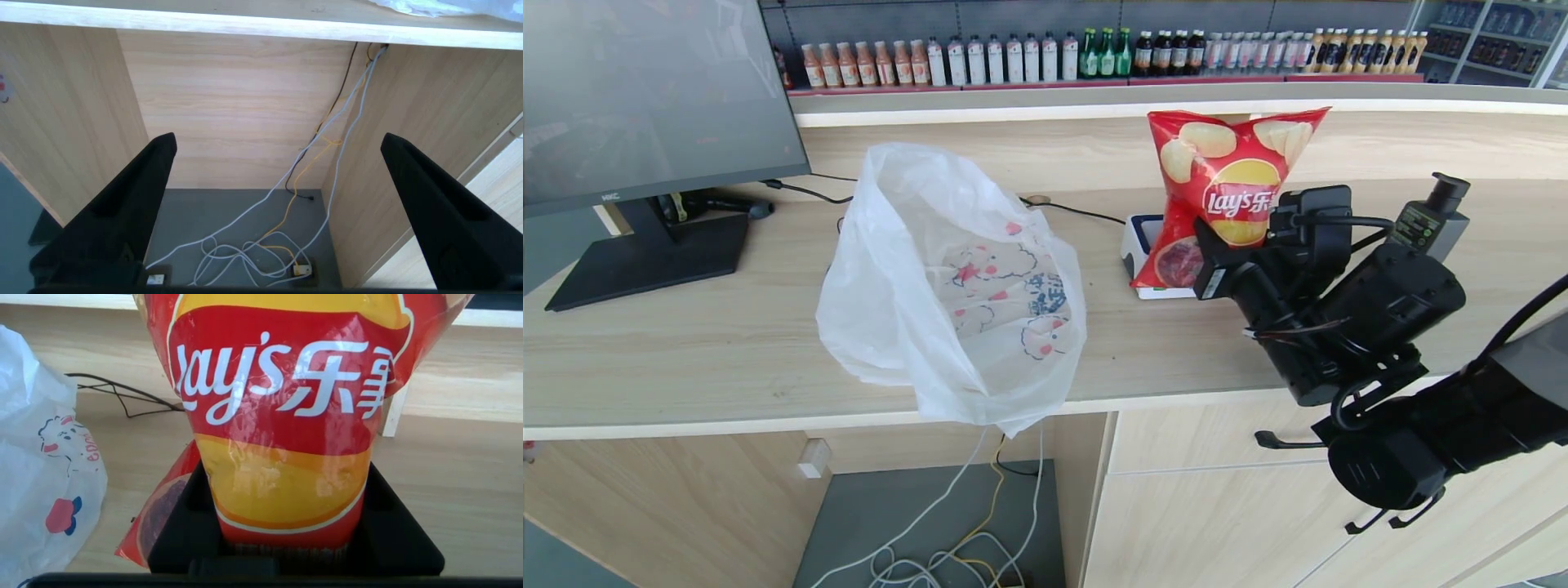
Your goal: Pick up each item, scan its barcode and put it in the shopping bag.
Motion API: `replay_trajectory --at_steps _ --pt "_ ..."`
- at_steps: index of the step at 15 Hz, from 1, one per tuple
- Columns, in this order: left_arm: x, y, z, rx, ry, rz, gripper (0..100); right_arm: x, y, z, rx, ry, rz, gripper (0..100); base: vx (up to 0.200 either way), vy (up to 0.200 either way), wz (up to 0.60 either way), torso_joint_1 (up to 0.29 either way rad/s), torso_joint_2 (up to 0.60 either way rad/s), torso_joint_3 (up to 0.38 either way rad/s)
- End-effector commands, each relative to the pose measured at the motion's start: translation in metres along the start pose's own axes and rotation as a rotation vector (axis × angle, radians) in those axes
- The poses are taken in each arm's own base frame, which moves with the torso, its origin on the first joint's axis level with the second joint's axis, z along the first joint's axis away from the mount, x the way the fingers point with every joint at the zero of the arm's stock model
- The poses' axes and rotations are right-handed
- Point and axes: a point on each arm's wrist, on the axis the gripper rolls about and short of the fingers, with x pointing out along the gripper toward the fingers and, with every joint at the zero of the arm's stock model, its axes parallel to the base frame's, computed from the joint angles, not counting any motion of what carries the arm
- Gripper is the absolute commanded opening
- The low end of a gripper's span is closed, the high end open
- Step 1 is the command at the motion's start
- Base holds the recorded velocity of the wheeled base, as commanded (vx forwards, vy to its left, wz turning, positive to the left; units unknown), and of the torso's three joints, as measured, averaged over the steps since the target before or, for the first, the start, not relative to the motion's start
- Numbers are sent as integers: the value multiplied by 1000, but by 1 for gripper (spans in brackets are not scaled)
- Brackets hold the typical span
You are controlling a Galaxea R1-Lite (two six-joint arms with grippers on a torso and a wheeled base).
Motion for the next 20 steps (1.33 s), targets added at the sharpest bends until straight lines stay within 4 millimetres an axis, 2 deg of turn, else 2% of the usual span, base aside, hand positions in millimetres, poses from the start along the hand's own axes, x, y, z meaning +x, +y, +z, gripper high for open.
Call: replay_trajectory --at_steps 1,3,8,12,16,20 --pt "0 0 0 0 0 0 100 -3 -2 11 8 -25 -3 0 0 0 0 0 0 0" --pt "0 0 0 0 0 0 100 -4 -4 19 13 -44 -7 0 0 0 0 0 0 0" --pt "0 0 0 0 0 0 100 -26 -5 56 48 -104 18 0 0 0 0 0 0 0" --pt "0 0 0 0 0 0 100 -60 -6 86 81 -142 63 0 0 0 0 0 0 0" --pt "0 0 0 0 0 0 100 -82 -17 98 86 -152 61 0 0 0 0 0 0 0" --pt "0 0 0 -2 0 0 100 -93 -22 104 89 -162 66 0 0 0 0 0 0 0"
